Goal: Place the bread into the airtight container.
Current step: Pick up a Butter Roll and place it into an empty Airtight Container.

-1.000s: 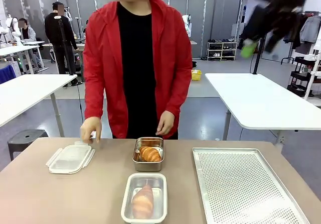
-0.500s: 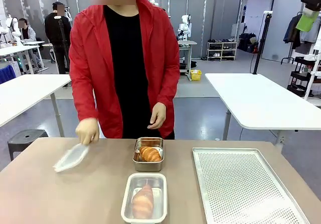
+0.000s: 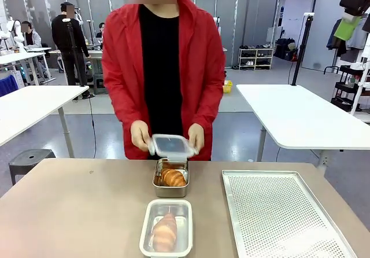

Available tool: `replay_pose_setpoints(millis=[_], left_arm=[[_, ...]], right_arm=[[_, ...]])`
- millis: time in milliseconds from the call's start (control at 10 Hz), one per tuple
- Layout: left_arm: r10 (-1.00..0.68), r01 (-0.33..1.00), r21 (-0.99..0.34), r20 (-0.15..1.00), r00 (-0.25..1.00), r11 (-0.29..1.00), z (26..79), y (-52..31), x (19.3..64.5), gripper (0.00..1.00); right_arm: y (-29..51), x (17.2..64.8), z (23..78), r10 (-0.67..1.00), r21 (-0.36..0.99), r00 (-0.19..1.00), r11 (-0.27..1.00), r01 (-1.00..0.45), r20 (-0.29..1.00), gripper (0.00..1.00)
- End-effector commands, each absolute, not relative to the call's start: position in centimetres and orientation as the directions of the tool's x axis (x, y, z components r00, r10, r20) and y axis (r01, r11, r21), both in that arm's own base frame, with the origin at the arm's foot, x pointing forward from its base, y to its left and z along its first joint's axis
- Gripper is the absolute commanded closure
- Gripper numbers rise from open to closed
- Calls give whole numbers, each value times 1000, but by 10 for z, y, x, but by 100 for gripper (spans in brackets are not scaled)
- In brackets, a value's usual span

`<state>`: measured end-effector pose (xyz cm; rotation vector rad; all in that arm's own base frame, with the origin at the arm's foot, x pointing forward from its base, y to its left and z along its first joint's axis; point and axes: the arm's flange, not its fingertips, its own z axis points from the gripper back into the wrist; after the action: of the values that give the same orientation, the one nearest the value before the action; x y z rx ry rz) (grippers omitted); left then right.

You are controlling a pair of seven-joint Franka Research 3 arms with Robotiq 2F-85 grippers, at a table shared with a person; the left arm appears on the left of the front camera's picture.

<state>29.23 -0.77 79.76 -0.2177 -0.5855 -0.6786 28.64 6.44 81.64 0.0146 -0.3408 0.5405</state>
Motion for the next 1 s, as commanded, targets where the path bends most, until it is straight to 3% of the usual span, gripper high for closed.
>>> replay_pose_setpoints(millis=[0, 900], left_arm=[[-524, 651, -10, 584, 619, 759, 800, -9, 292, 0], [-524, 651, -10, 584, 619, 759, 800, -9, 292, 0]], right_arm=[[64, 286, 818, 497, -81, 804, 862, -501, 327, 7], [64, 286, 818, 497, -81, 804, 862, -501, 327, 7]])
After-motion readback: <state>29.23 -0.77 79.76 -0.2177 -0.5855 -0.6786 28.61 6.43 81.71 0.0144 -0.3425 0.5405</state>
